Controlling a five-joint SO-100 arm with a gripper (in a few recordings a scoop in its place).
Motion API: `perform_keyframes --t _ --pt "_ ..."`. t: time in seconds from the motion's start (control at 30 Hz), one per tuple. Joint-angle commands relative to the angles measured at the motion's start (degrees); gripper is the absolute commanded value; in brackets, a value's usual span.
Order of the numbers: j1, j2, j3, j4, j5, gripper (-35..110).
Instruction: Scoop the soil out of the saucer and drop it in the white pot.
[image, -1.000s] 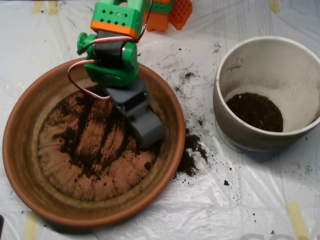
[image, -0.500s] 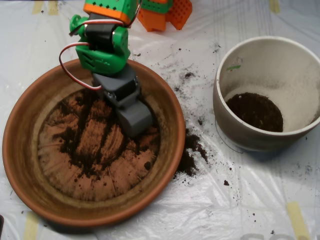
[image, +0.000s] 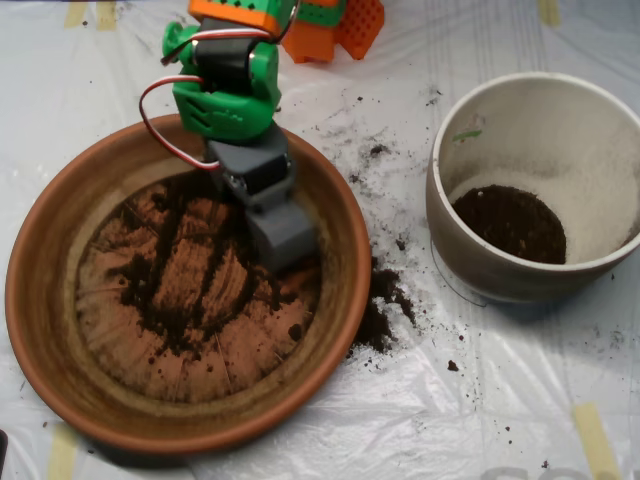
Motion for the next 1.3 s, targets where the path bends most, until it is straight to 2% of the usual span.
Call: perform_keyframes --t 0.0,0.1,0.17,0.23,0.47,0.6,0.73,0.97,1.27 --pt "-3.9 3.5 3.8 -1.2 1.8 31" --pt "-5.5 5.3 6.4 -3.3 2.5 25" --pt "-5.7 5.9 6.5 -3.5 2.8 10" --pt "-5.2 6.1 5.8 -3.3 2.5 2" --pt "-1.8 6.2 2.4 -0.5 -0.5 0" --pt "-0.9 7.0 -0.3 0.5 0.9 0" --pt "-2.1 8.1 -5.0 2.5 6.9 -1" --pt "-6.2 7.6 -18.3 5.6 25.2 -1" --pt "-15.3 8.0 -41.6 22.0 40.8 -1"
